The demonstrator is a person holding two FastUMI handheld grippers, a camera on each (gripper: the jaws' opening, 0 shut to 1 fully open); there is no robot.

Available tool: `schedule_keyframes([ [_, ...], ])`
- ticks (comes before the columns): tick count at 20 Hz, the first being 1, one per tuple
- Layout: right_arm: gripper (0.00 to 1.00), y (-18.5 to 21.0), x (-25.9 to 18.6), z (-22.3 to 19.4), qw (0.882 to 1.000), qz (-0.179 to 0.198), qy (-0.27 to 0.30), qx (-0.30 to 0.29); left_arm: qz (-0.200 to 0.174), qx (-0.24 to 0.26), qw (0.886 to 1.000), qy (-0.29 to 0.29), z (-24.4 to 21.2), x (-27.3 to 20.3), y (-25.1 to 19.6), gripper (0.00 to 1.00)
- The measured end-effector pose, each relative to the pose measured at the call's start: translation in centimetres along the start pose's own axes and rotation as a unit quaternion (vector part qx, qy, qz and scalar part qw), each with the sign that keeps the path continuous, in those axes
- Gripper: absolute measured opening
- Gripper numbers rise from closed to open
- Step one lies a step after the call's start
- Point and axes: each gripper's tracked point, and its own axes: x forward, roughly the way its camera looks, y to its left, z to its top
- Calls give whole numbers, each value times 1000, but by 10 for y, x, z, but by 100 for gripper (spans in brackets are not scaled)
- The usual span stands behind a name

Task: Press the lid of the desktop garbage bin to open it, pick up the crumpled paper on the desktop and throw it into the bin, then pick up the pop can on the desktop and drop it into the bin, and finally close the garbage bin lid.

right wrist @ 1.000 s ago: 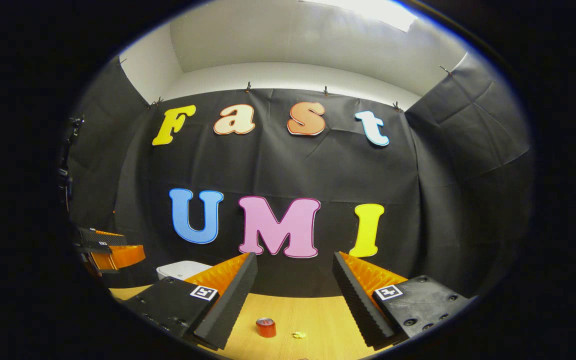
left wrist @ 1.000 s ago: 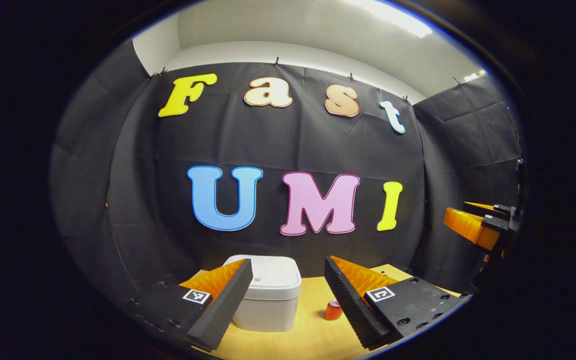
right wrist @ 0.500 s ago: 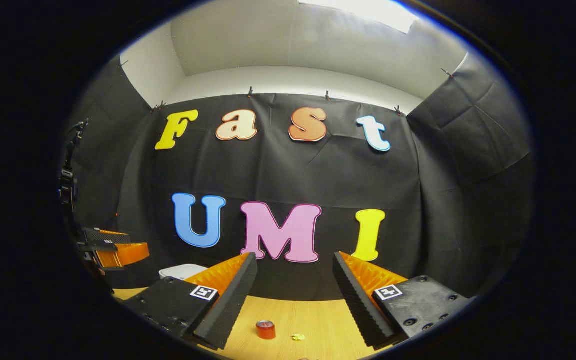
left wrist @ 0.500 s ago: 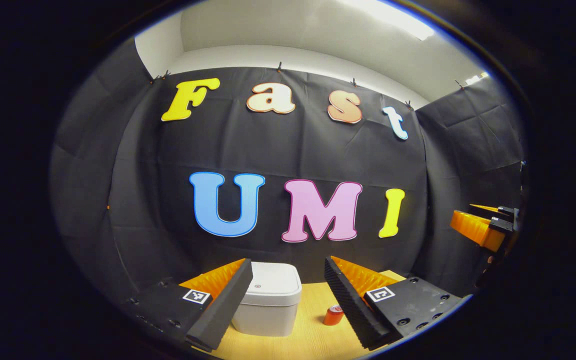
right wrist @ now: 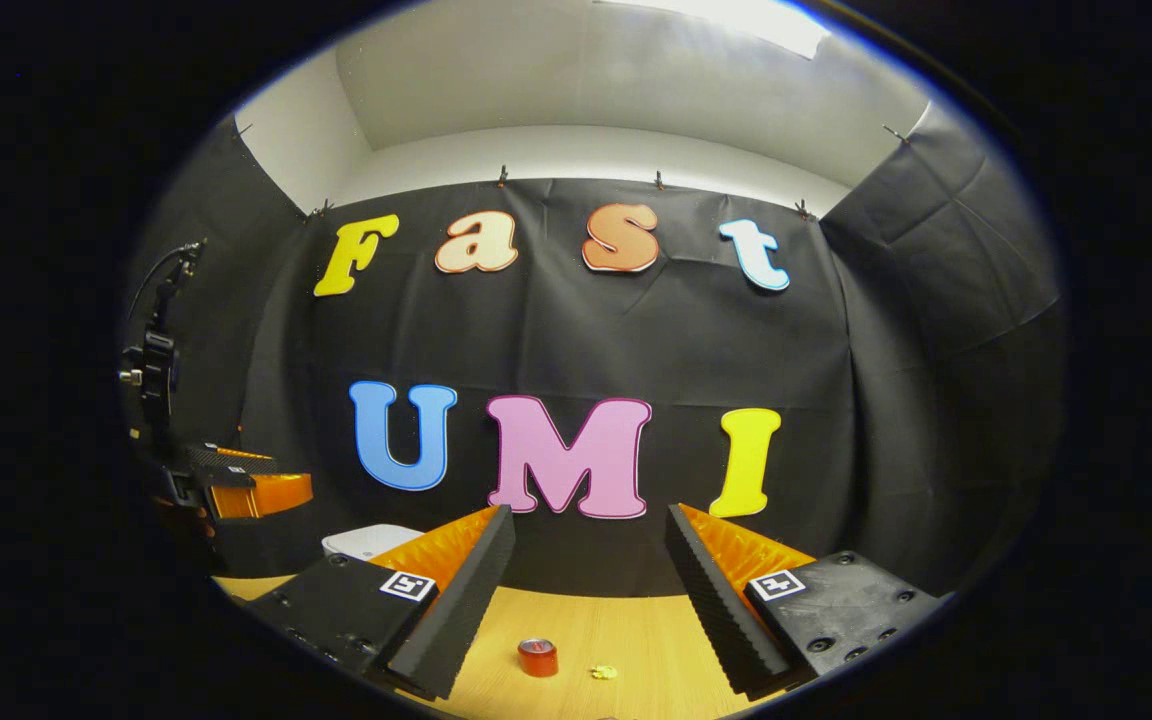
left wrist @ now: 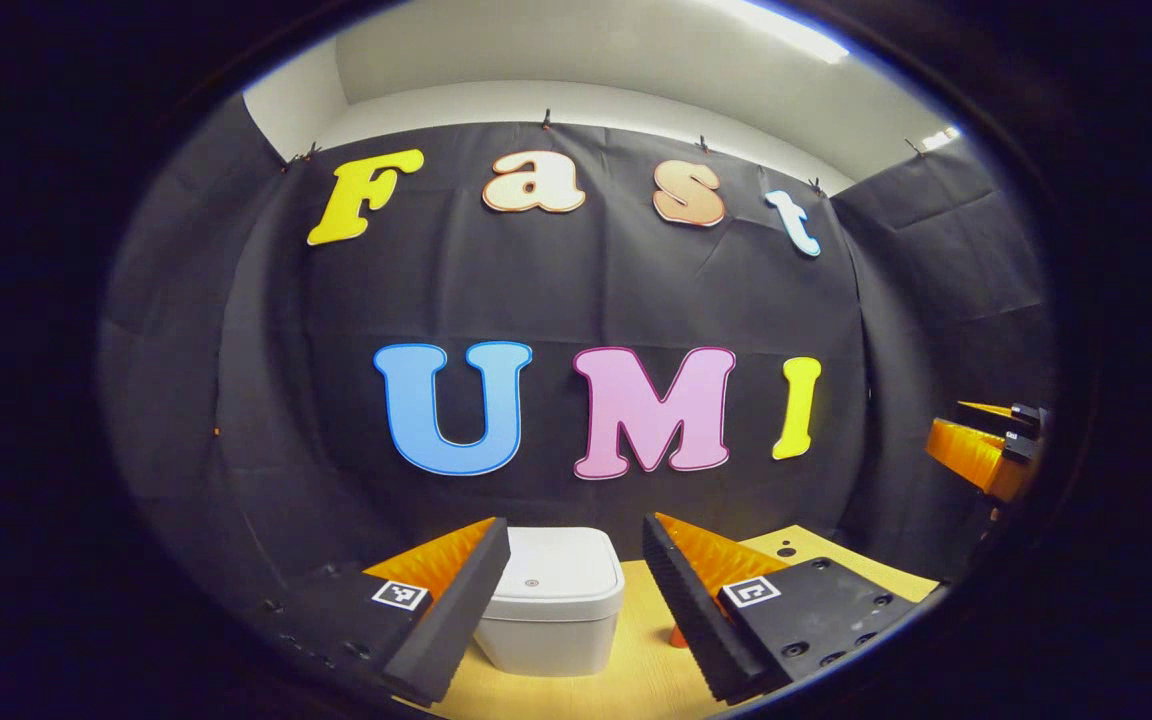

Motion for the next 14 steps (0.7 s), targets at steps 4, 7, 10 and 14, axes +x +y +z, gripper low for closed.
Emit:
schedule_keyframes([
  [4, 97, -5, 18, -21, 1000, 3, 24, 4, -5, -8, 1000, 20, -8, 24, -8, 66],
  [7, 97, -5, 37, -31, 1000, 8, 29, 9, -3, -15, 999, 40, -23, 50, -6, 51],
  [10, 97, -4, 61, -59, 998, 27, 49, 3, 10, 6, 998, 63, -48, 83, 4, 39],
  [14, 97, -12, 85, -87, 997, 36, 73, -1, 16, -8, 995, 93, -79, 125, 18, 22],
])
